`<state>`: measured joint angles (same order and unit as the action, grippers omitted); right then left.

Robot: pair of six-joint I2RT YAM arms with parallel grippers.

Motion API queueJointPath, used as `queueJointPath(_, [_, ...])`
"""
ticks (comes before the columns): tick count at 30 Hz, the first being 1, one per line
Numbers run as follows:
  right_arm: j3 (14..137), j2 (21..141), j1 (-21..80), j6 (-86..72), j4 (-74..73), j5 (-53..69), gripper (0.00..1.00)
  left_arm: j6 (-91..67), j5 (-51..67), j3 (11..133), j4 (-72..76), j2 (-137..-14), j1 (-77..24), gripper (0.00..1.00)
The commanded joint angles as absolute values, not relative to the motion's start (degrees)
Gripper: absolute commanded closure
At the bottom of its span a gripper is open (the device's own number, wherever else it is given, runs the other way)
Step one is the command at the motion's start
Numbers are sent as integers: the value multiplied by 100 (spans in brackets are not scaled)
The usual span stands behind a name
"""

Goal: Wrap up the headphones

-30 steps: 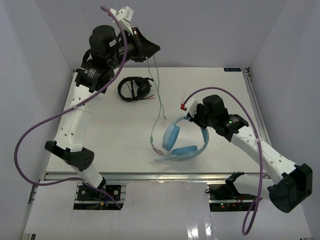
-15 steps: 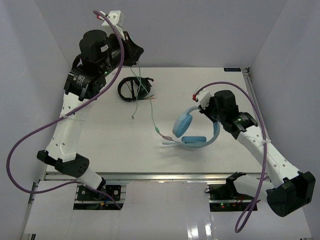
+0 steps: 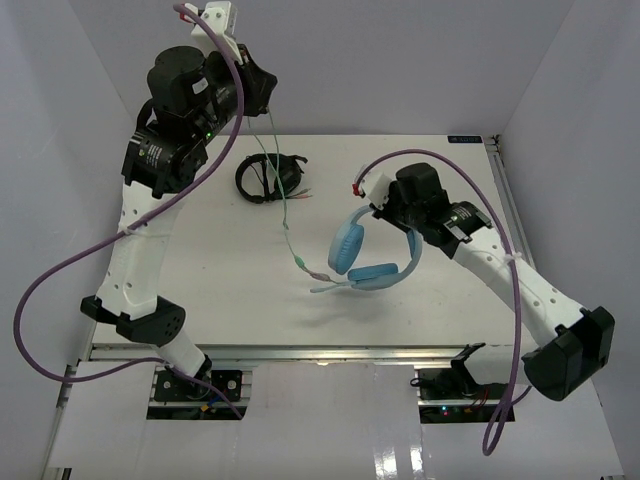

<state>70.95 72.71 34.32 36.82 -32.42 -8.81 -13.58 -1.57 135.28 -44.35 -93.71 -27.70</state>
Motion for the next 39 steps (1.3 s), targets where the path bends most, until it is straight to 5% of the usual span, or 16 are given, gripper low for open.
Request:
queueJointPath(1, [7421, 7642, 3504, 3513, -2826, -1895, 92, -1281, -280, 13749, -4412, -9048, -2760, 100])
queueJointPath(22, [8239, 8846, 3477, 2523, -2033, -3528, 92, -1885, 807, 13257, -4654, -7740, -2757, 100])
queueJointPath(32, [9594, 9280, 2393, -17, -2641, -2266, 92, -2606, 2193, 11465, -4501, -6570, -2760, 100])
queueJointPath(39, [9888, 9457, 1583, -1088, -2768, -766, 92, -3208, 4198, 10811, -3937, -6653, -2760, 100])
